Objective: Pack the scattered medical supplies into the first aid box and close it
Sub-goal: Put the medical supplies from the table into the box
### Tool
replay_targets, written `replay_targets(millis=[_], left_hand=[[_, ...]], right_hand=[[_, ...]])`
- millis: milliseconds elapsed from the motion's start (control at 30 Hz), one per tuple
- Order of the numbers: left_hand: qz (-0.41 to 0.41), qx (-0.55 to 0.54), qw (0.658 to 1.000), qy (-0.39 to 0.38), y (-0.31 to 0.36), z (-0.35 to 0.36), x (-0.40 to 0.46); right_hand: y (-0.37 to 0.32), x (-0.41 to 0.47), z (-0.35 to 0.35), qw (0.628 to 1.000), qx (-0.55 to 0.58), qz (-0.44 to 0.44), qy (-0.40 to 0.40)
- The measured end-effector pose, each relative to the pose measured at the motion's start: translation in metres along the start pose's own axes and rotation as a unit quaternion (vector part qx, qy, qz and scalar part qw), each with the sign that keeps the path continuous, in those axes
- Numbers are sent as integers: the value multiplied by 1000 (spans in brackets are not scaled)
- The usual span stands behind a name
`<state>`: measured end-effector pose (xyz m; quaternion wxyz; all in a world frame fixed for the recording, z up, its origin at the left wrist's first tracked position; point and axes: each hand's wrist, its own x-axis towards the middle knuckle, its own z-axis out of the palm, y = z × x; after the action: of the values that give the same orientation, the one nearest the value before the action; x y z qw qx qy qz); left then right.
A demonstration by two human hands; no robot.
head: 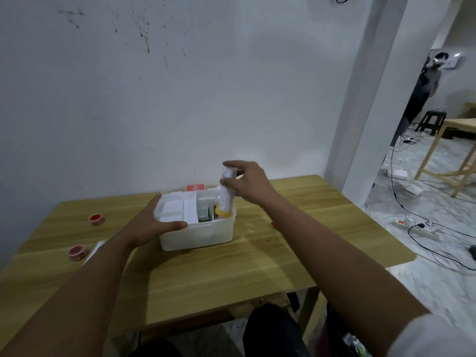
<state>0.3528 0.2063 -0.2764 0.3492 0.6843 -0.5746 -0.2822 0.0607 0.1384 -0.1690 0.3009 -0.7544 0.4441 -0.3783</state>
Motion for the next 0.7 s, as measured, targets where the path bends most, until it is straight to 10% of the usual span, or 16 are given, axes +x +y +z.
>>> replay_targets(millis=[700], left_hand=[[-8, 0, 1000, 0, 2, 1, -1]], right_hand=[[51, -46, 50, 926, -368, -86, -10]])
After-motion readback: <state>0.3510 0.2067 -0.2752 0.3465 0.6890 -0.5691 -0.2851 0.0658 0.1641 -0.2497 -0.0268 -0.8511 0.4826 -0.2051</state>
